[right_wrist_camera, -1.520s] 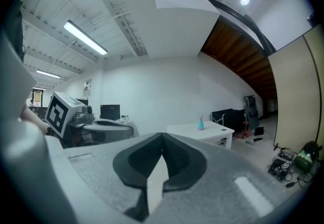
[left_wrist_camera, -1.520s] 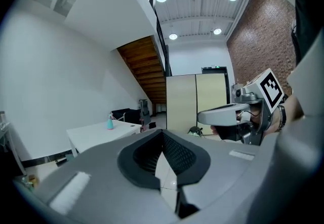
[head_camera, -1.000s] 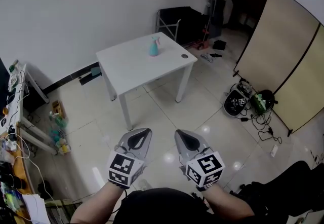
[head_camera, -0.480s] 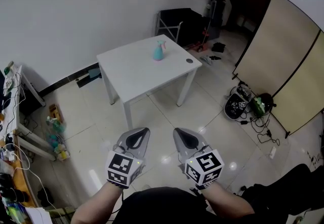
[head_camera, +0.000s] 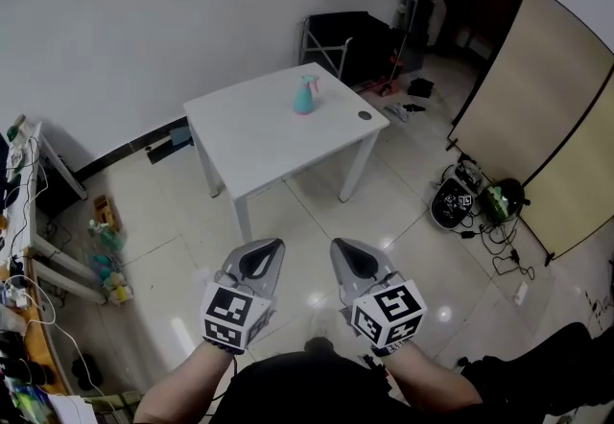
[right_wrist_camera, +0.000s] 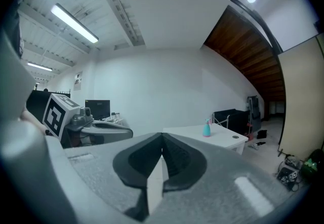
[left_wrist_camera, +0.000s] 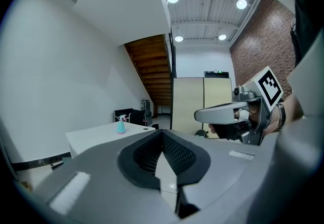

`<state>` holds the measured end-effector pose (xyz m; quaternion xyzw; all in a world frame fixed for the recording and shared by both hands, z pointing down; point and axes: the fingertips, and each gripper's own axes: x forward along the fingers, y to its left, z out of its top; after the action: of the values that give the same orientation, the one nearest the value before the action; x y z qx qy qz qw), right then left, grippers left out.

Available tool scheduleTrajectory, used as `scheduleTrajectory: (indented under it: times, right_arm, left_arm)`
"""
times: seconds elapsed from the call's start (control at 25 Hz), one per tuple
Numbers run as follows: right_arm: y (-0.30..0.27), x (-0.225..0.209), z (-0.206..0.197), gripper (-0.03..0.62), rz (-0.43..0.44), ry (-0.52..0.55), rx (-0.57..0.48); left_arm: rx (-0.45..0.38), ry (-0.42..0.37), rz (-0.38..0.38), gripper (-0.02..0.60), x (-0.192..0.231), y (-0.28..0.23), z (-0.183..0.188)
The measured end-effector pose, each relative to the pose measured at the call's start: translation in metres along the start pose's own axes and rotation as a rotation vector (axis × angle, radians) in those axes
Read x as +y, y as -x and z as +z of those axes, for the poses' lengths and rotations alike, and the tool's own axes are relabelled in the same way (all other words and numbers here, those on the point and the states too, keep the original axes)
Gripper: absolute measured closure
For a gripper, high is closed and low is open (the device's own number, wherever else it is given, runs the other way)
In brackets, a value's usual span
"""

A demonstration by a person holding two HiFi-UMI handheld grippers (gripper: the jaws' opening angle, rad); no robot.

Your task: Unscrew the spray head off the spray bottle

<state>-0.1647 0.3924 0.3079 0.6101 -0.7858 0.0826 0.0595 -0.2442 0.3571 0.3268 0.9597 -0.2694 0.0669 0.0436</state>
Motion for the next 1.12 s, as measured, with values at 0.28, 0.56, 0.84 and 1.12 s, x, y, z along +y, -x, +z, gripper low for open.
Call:
scheduleTrajectory:
  times: [0.28,0.56,0.84,1.12]
  right_arm:
    - [-0.024,-0.056,0.002,0.603,0.015,-0.017,-0.013]
    - [-0.049,-0.124,0.014,0.604,0.046,-0.018,-0.017]
    - [-0.068,-0.175,0.014,0.603,0.092,-0.025,-0.002]
    - [-0.084,-0.205,0.011,0.603,0.1,-0.051,-0.002]
  left_arm:
    - [0.016,-0.025,0.018,0.566,0.008,-0.058,0.007]
    - [0.027,-0.029,0.051,0.566,0.013,-0.126,0.02]
    - [0.048,-0.024,0.098,0.566,0.018,-0.177,0.024]
    - [0.072,-0.03,0.111,0.566,0.024,-0.207,0.023]
